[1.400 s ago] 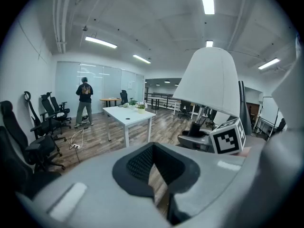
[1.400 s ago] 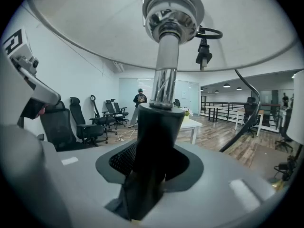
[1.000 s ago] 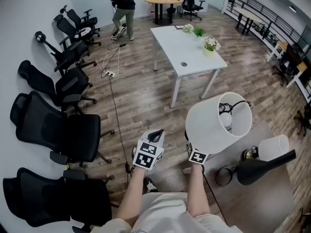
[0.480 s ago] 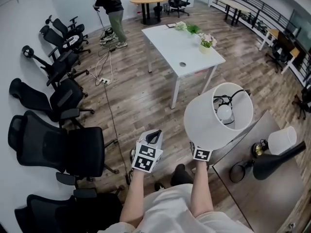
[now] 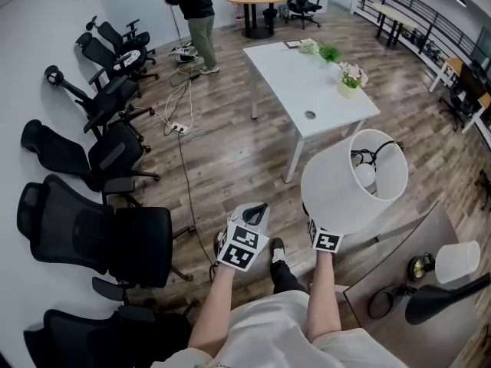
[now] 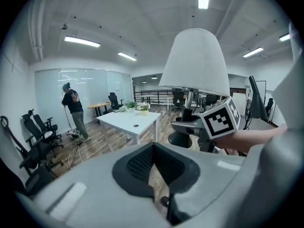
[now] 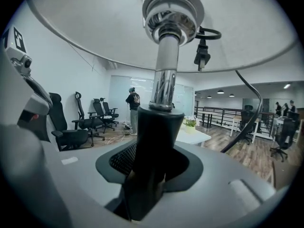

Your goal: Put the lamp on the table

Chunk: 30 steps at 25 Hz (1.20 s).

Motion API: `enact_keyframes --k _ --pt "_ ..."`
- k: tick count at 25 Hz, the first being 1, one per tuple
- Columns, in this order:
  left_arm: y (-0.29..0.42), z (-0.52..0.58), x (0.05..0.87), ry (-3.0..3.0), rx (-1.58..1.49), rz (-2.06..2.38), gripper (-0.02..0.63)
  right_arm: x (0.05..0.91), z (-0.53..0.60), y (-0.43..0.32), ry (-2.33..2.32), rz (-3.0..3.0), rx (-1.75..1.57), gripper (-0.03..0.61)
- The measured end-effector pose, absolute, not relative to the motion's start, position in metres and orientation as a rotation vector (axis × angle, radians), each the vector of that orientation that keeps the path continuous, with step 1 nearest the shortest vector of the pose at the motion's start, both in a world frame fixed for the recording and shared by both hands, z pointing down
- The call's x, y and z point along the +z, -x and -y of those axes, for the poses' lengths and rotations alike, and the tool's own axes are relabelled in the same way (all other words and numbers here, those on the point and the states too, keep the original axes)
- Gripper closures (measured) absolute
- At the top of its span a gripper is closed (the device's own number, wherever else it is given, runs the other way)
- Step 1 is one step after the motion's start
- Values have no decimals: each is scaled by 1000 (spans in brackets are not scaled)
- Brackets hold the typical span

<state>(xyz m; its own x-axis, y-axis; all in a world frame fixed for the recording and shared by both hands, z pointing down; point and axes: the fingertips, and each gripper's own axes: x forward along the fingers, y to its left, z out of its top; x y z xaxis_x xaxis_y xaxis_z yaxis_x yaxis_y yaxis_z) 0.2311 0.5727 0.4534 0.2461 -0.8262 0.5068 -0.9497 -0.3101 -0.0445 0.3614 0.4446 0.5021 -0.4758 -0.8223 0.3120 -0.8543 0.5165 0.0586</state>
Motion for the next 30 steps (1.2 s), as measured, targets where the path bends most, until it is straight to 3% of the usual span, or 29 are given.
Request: enact_keyframes --k 14,30 --pt "-173 -402 438 -2170 560 1694 612 489 -282 -279 -1229 2552 95 403" --pt "-160 -304 462 -2112 497 1716 614 519 -187 -269 -1161 2526 82 403"
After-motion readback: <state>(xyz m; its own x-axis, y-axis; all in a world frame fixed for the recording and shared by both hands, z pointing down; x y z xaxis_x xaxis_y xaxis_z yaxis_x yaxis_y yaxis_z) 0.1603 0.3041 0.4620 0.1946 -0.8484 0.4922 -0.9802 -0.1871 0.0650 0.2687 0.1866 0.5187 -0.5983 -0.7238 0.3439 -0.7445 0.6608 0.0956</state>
